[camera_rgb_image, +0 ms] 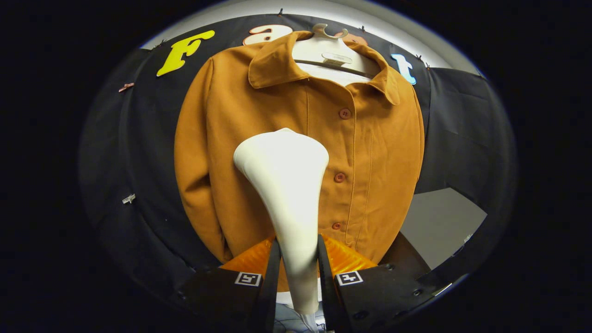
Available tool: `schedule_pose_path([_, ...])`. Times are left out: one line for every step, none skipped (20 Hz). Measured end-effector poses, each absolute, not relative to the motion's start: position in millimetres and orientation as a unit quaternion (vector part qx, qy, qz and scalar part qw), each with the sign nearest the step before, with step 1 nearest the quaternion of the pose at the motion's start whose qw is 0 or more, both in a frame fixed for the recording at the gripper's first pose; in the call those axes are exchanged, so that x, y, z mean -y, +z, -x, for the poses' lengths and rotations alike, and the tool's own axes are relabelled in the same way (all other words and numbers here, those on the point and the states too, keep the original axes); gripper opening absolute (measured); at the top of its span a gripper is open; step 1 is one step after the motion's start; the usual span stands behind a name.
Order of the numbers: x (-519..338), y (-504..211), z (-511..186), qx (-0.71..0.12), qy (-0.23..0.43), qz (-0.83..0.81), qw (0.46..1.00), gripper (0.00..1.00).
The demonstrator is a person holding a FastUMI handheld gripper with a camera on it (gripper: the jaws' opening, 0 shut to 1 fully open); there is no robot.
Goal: Iron the clothes twice with a garment steamer, once on the left side and once on the right side.
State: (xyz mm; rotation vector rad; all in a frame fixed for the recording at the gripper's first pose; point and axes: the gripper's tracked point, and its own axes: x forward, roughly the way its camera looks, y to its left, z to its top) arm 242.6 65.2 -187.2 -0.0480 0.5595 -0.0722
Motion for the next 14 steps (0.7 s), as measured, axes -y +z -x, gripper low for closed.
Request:
schedule_pose_path([-65.1,-191.5,-241.7,-0.281,-0.038,0.024,0.959,0.44])
schedule_pose_path([-63.6,-195.6,-241.5,-0.285,-0.040,0.024,0.957,0.44])
schedule_pose_path([-63.5,-198.9,-240.4,-0.289,-0.042,0.023,0.956,0.44])
schedule_pose_path([-63.1,-202.8,-240.0,-0.292,-0.044,0.023,0.955,0.44])
schedule_pose_path([-63.1,-207.5,-239.3,-0.297,-0.046,0.023,0.953,0.44])
schedule_pose_path([-62.7,-212.1,-237.8,-0.303,-0.048,0.025,0.951,0.44])
schedule_pose_path([-61.0,-217.4,-235.8,-0.310,-0.051,0.026,0.949,0.44])
schedule_pose_path([-59.9,-222.9,-233.7,-0.317,-0.052,0.027,0.947,0.44])
schedule_pose_path([-60.1,-228.2,-233.1,-0.322,-0.052,0.027,0.945,0.44])
schedule_pose_path([-60.1,-232.4,-232.4,-0.328,-0.051,0.028,0.943,0.44])
schedule_pose_path([-60.0,-237.1,-232.0,-0.333,-0.051,0.028,0.941,0.44])
schedule_pose_path([-60.5,-242.4,-231.0,-0.339,-0.051,0.029,0.939,0.44])
schedule_pose_path([-62.1,-247.7,-228.2,-0.344,-0.050,0.031,0.937,0.44])
schedule_pose_path([-62.5,-253.0,-226.1,-0.351,-0.049,0.032,0.935,0.44])
